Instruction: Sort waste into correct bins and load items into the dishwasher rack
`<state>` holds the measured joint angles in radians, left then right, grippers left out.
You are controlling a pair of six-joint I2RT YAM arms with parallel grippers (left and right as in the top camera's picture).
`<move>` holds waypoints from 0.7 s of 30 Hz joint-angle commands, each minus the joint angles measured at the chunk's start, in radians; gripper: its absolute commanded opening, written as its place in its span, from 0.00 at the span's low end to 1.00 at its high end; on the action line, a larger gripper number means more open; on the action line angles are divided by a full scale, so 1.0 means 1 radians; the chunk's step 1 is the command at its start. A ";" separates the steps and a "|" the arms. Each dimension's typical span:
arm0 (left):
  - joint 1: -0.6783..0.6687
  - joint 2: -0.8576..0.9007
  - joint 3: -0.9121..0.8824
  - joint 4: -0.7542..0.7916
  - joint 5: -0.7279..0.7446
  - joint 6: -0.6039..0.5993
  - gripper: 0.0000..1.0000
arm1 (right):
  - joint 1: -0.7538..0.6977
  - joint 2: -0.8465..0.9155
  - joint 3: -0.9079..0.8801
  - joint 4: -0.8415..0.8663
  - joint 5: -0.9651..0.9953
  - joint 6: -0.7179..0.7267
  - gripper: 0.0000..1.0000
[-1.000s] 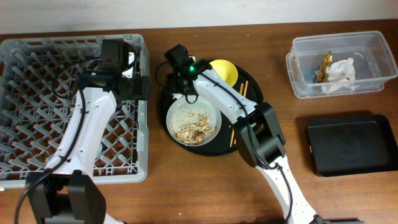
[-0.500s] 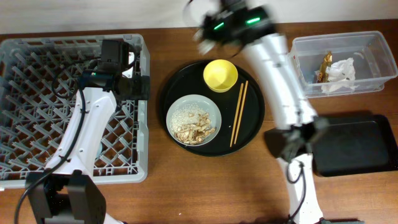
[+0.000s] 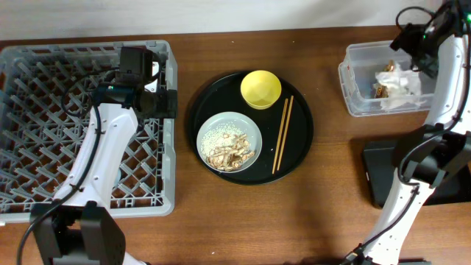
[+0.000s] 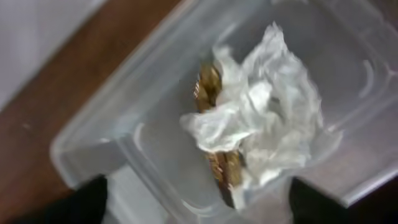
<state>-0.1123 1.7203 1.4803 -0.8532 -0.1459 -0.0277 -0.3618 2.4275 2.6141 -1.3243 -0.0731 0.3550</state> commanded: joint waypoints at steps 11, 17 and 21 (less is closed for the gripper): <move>0.004 -0.014 -0.002 -0.001 0.003 -0.010 0.99 | 0.235 -0.441 0.056 -0.298 -0.264 -0.122 1.00; 0.004 -0.014 -0.002 -0.001 0.003 -0.010 0.99 | 0.593 -0.377 0.039 -0.356 -0.015 -0.085 0.98; 0.004 -0.014 -0.002 -0.001 0.003 -0.010 0.99 | 0.658 -0.370 -0.041 -0.375 0.079 0.002 0.86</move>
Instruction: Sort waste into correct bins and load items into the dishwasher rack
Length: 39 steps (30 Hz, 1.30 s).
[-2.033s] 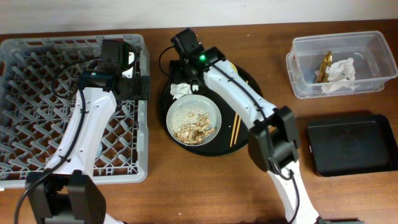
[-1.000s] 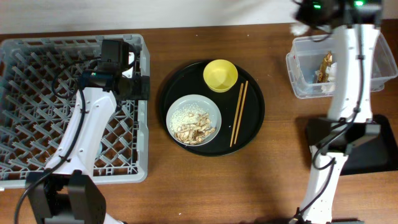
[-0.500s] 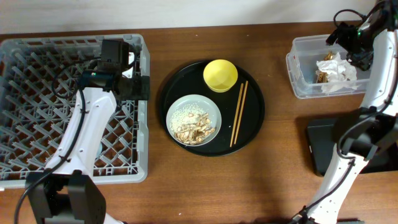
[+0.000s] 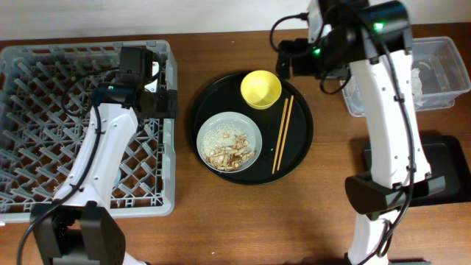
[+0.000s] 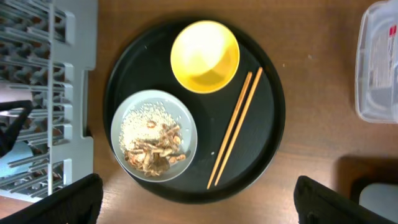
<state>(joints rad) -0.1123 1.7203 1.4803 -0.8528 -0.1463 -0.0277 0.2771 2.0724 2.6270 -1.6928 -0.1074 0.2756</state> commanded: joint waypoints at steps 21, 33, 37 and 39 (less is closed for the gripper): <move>0.004 -0.014 -0.002 -0.001 0.004 -0.010 0.99 | 0.109 -0.052 -0.724 0.636 -0.021 0.042 0.98; 0.004 -0.014 -0.002 0.027 -0.012 -0.010 0.99 | -0.103 -0.420 -0.724 0.299 -0.182 -0.027 0.98; 0.004 -0.014 -0.002 0.048 -0.003 -0.010 0.99 | 0.055 -0.408 -0.726 0.298 -0.105 -0.056 0.98; 0.004 -0.014 -0.002 0.065 0.026 -0.010 0.99 | 0.129 -0.387 -0.726 0.308 0.016 0.042 0.98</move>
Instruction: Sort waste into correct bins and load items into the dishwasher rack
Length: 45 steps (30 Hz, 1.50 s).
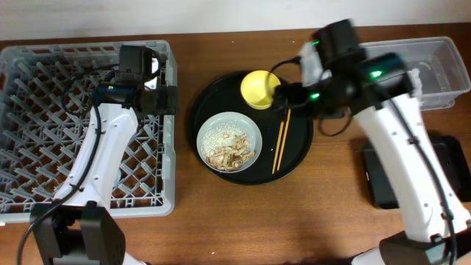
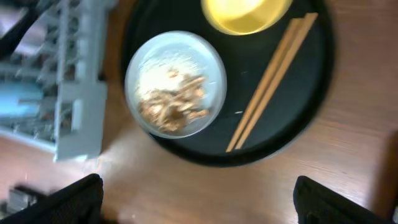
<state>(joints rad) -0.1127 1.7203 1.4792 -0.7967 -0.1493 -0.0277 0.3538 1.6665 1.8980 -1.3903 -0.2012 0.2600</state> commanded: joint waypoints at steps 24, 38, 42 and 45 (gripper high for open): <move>-0.412 0.068 -0.005 0.076 0.203 -0.039 0.99 | -0.504 0.106 0.003 0.096 0.154 0.167 0.98; -0.482 0.487 0.629 -0.233 0.127 0.254 0.99 | -0.577 0.106 0.003 0.097 0.154 0.167 0.98; -0.483 0.506 0.645 -0.070 0.129 0.225 0.99 | -0.577 0.106 0.003 0.097 0.154 0.167 0.98; -0.485 0.537 0.644 0.010 0.215 0.182 0.99 | -0.577 0.106 0.003 0.097 0.154 0.167 0.98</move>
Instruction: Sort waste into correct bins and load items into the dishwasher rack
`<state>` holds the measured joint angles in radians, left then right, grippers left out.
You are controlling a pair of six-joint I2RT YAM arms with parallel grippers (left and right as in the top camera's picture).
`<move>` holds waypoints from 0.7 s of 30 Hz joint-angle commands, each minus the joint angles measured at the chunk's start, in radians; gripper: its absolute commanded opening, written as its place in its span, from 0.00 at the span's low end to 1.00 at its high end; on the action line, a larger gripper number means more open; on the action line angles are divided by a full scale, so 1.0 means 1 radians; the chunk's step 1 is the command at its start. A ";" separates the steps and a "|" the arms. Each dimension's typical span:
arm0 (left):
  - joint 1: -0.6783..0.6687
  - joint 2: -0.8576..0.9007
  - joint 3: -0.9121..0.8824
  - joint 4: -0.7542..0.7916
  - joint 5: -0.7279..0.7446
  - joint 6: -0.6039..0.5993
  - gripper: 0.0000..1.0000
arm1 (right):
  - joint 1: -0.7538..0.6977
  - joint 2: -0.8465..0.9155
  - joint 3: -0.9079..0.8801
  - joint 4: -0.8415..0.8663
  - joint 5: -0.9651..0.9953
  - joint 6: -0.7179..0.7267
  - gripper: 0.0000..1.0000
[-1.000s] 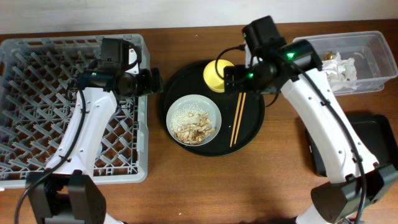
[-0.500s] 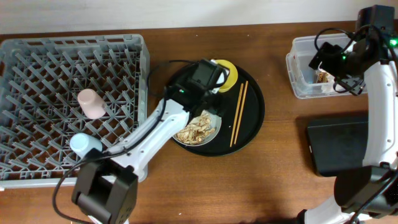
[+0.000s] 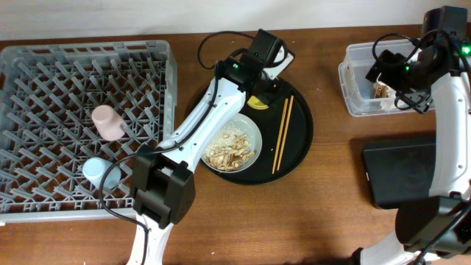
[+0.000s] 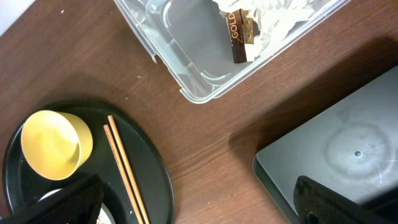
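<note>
On the black tray [image 3: 303,143] are a pale plate of rice and food scraps [image 3: 234,147], a pair of chopsticks [image 3: 282,134] and a yellow bowl [image 4: 53,143]. My left arm reaches across from the rack side, and its gripper [image 3: 255,87] is over the bowl; whether it is open or shut does not show. My right gripper [image 4: 205,208] is open and empty, up beside the clear bin [image 3: 357,85], which holds crumpled tissue [image 4: 273,22] and a gold wrapper [image 4: 241,36].
The grey dishwasher rack [image 3: 44,81] on the left holds a pink cup [image 3: 107,122] and a light-blue cup [image 3: 96,171]. A dark grey flat bin [image 3: 401,173] lies right of the tray, below the clear bin.
My left gripper has gone from the rack's right edge to the yellow bowl. My right gripper, then low over the tray, is now by the clear bin. Two cups show in the rack.
My right gripper was first over the clear bin's tissue, then high above the tray, then lower beside the bowl and chopsticks, and is now back by the bin, empty. My left gripper stayed at the rack's edge until now.
</note>
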<state>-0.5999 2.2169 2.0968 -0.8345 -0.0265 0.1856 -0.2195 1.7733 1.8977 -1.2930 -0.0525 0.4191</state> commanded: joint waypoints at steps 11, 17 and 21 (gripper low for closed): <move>-0.026 0.238 0.026 0.135 0.135 -0.023 0.80 | -0.003 -0.001 0.003 0.000 0.005 0.008 0.98; -0.027 0.242 0.026 0.137 0.071 -0.023 0.45 | -0.003 -0.001 0.003 0.000 0.005 0.008 0.98; -0.026 0.259 0.026 0.130 0.071 -0.023 0.43 | -0.003 -0.001 0.003 0.000 0.005 0.008 0.98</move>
<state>-0.6247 2.4462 2.1132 -0.7013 0.0528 0.1608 -0.2195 1.7733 1.8977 -1.2934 -0.0525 0.4194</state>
